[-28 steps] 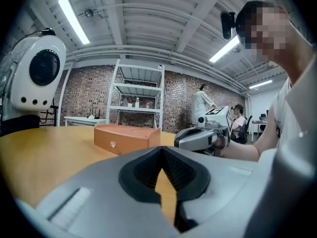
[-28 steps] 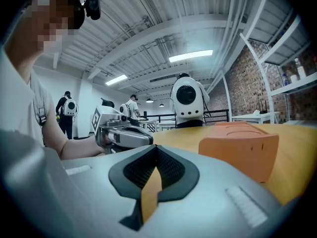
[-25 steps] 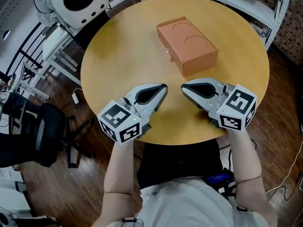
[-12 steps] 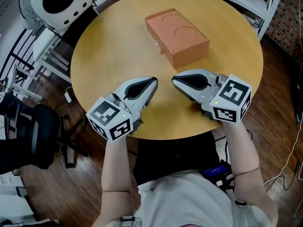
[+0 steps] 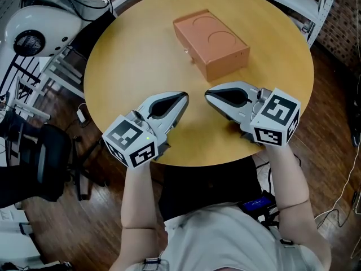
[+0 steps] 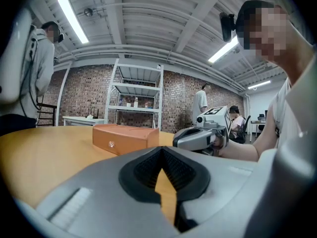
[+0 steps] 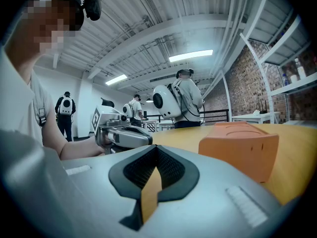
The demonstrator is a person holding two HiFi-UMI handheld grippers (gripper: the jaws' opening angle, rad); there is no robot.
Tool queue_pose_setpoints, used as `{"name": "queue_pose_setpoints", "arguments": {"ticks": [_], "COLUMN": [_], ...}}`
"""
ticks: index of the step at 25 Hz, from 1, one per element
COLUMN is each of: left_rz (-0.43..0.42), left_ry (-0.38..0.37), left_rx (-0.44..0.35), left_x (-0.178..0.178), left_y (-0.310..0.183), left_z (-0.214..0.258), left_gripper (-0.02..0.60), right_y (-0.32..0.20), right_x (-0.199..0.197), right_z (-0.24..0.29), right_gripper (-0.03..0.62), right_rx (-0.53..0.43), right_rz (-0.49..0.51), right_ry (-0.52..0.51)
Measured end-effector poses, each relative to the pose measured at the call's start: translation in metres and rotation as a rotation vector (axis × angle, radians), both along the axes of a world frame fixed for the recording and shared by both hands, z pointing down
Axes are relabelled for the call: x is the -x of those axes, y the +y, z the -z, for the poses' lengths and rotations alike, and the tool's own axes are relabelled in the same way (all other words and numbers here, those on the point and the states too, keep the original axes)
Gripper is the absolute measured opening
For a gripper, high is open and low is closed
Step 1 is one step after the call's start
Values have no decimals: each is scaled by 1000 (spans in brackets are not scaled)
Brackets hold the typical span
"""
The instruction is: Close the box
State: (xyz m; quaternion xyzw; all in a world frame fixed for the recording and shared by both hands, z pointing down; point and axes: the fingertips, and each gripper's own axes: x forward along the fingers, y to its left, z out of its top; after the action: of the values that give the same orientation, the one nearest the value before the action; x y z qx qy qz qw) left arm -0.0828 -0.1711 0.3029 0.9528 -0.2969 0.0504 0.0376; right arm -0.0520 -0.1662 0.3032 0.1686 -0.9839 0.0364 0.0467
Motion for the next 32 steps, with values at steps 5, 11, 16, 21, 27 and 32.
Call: {"name": "queue_pose_setpoints", "arguments": {"ticks": [5, 11, 16, 21, 27, 32], "left_rz": [4, 1, 2, 2, 2, 2], "left_ry": [-6, 0, 0, 0, 0, 0], "left_rx": [4, 0, 0, -1, 0, 0], "left_x": [0, -1, 0, -1, 0, 0], "left_y": [0, -2, -1, -1, -1, 0], "left_z": [2, 2, 1, 0, 0, 0], "left_gripper": [0, 0, 0, 0, 0, 0], "right_y": [-1, -2, -1, -1, -1, -1], "right_x": [0, -1, 0, -1, 0, 0], "right_z": [1, 1, 0, -1, 0, 0], "right_gripper": [2, 2, 2, 2, 2, 2], "right_rx": [-1, 1, 0, 0, 0, 0], "right_rz": [2, 2, 2, 1, 2, 0], "right_ry": [1, 0, 1, 0, 0, 1]}}
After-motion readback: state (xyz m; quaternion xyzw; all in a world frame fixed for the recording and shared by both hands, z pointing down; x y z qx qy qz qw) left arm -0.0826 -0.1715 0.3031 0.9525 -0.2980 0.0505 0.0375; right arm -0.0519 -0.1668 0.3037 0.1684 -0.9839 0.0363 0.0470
